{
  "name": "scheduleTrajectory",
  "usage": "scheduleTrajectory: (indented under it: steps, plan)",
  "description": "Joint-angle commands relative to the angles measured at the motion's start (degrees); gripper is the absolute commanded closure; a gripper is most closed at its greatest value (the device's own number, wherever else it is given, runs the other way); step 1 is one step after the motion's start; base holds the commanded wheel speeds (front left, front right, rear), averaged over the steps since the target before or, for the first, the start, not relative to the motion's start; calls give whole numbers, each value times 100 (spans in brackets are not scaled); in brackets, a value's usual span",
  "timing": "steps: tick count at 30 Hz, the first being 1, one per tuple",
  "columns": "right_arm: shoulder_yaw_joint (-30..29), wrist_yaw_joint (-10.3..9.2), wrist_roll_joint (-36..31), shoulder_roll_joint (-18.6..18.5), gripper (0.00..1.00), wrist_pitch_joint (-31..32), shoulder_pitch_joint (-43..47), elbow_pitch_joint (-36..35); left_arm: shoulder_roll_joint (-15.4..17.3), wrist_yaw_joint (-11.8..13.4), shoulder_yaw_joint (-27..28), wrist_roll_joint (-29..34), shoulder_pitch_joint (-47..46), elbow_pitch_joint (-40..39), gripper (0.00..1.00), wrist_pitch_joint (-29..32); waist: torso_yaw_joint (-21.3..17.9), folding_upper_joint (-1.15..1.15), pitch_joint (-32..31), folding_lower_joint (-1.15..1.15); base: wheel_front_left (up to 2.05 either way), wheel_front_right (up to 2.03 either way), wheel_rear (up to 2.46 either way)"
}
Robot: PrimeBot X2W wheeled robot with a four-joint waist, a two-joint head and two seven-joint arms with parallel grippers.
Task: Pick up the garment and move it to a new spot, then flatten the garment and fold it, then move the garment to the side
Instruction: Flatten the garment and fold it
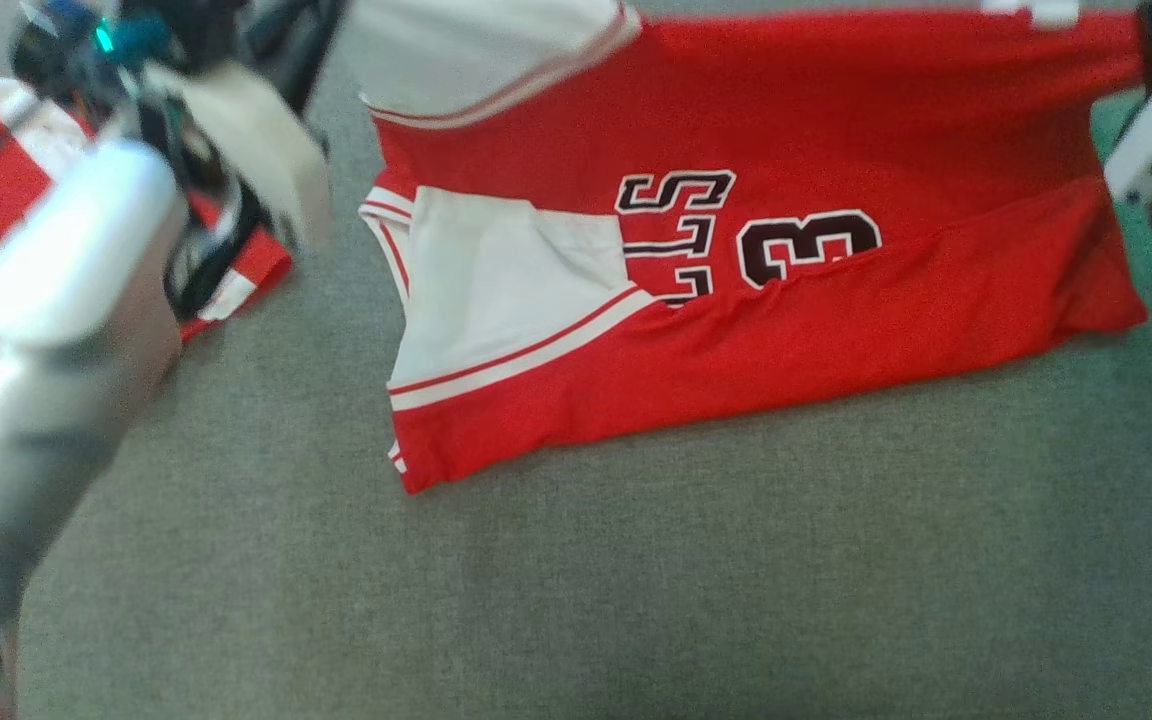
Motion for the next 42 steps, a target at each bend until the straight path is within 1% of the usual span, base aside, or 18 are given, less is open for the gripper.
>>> scheduleTrajectory:
  steps: [1, 3, 4, 5, 9, 12, 17, 21, 24, 32, 35, 36, 37, 38, 42]
  plan:
    - [166, 39, 206, -137, 100, 103, 140, -268, 386, -24, 109, -120, -44, -308, 100, 123, 38, 0, -216, 0, 0, 0, 0]
    - [345, 39, 486, -248, 100, 319, 357, -412, 602, -28, -54, -259, 203, -691, 100, 347, 38, 0, -347, 0, 0, 0, 0]
    - [345, 39, 486, -248, 100, 319, 357, -412, 602, -28, -54, -259, 203, -691, 100, 347, 38, 0, -347, 0, 0, 0, 0]
    - [428, 39, 628, -314, 100, 444, 470, -487, 719, -29, -147, -339, 326, -914, 100, 470, 40, 0, -412, 0, 0, 0, 0]
    - [757, 39, 1059, -677, 100, 950, 915, -787, 1190, -31, -408, -618, 753, -1746, 100, 941, 60, 0, -613, 0, 0, 0, 0]
    - [885, 39, 1347, -924, 100, 1263, 1192, -966, 1459, -30, -579, -774, 1048, -2315, 100, 1273, 78, 0, -724, 0, 0, 0, 0]
    - [970, 39, 1804, -1213, 100, 1812, 1531, -1282, 1788, 119, -760, -875, 1364, -3091, 100, 1657, 110, 0, -788, 0, 0, 0, 0]
    - [1029, 39, 1904, -1387, 100, 2100, 1705, -1510, 1918, 240, -859, -907, 1525, -3477, 100, 1825, 117, 0, -788, 0, 0, 0, 0]
    - [1075, 39, 1882, -1475, 100, 2265, 1789, -1638, 1977, 296, -915, -901, 1600, -3611, 100, 1888, 109, 0, -777, 0, 0, 0, 0]
    - [1190, 39, 1791, -1586, 100, 2628, 2026, -1870, 1909, 323, -1078, -899, 1727, -3669, 100, 1994, 78, 0, -752, 0, 0, 0, 0]
    - [1148, 39, 1783, -1597, 100, 2865, 2112, -1812, 1855, 314, -1153, -794, 1752, -3578, 100, 1966, 55, 0, -755, 0, 0, 0, 0]
    - [1132, 39, 1758, -1591, 27, 2932, 2135, -1798, 1818, 327, -1163, -776, 1773, -3534, 70, 1933, 47, 0, -761, 0, 0, 0, 0]
    - [1106, 39, 1760, -1575, 0, 3000, 2158, -1790, 1782, 347, -1169, -770, 1800, -3490, 37, 1897, 38, 0, -767, 0, 0, 0, 0]
    - [1080, 39, 1766, -1560, 0, 3045, 2171, -1800, 1752, 367, -1173, -763, 1825, -3446, 0, 1861, 28, 0, -773, 0, 0, 0, 0]
    - [837, 39, 1722, -1507, 0, 2913, 2152, -1874, 1705, 452, -1149, -802, 1930, -3284, 0, 1737, -28, 0, -825, 0, 0, 0, 0]
